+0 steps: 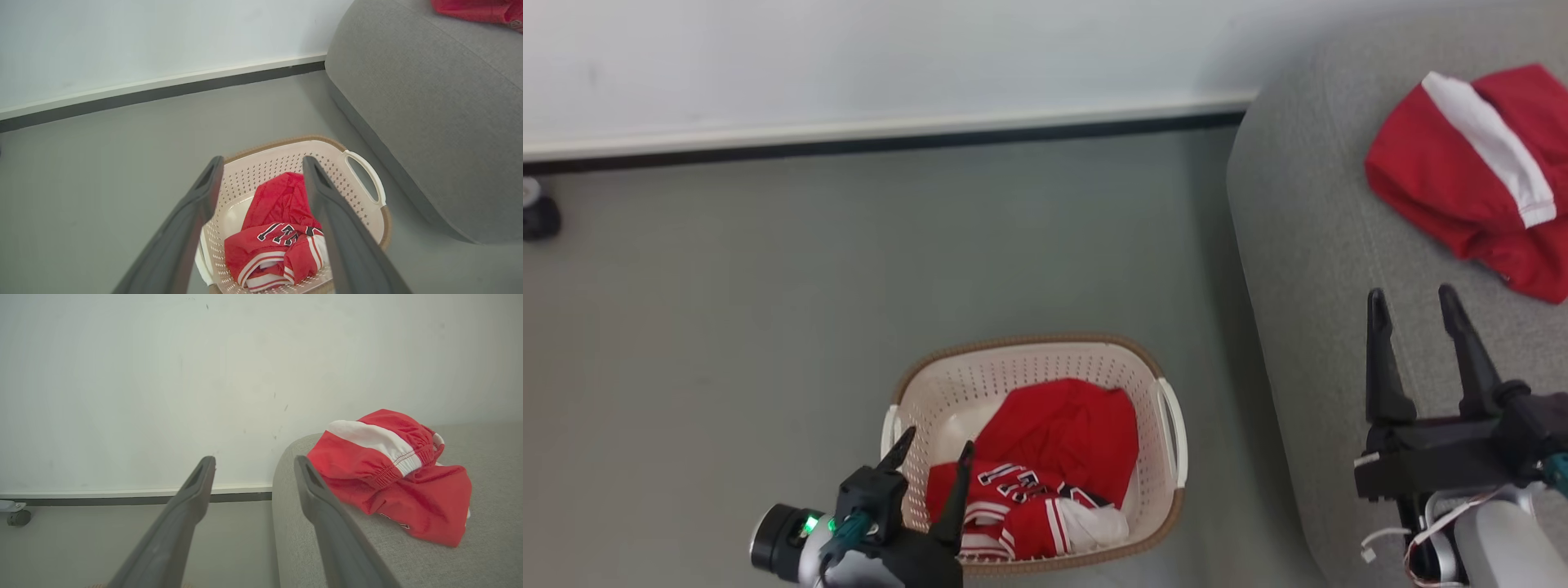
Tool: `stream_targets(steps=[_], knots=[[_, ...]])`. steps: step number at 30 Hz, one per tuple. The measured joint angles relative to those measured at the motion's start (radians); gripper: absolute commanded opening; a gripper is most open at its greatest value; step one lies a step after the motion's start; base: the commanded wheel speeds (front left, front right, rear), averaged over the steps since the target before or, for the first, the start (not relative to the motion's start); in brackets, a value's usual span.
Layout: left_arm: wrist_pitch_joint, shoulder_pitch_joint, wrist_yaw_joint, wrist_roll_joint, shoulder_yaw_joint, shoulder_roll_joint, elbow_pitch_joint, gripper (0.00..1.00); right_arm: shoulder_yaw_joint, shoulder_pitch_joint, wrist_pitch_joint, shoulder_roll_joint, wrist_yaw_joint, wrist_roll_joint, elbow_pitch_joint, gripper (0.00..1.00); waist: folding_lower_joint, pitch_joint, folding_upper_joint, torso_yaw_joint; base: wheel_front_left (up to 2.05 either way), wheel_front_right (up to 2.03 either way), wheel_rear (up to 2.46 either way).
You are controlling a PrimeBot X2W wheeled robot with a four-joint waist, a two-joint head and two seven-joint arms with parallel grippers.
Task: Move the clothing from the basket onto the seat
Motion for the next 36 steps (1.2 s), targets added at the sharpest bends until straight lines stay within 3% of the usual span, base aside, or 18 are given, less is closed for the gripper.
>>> stream_targets(steps=[17,36], knots=[[0.109,-0.276,-0.046,0.078,-0.113,-0.054,0.26,1.0,-0.001,-0.149,-0.003,-0.039,-0.003,-0.051,-0.154,1.0,0.0001,0.252,0.0001,-0.048,0.0,0.0,0.0],[0.156,-0.506,-0.112,0.14,-0.225,-0.072,0.414,1.0,0.006,-0.3,-0.001,-0.047,-0.006,-0.078,-0.258,1.0,0.0,0.534,0.0002,-0.053,0.0,0.0,0.0]])
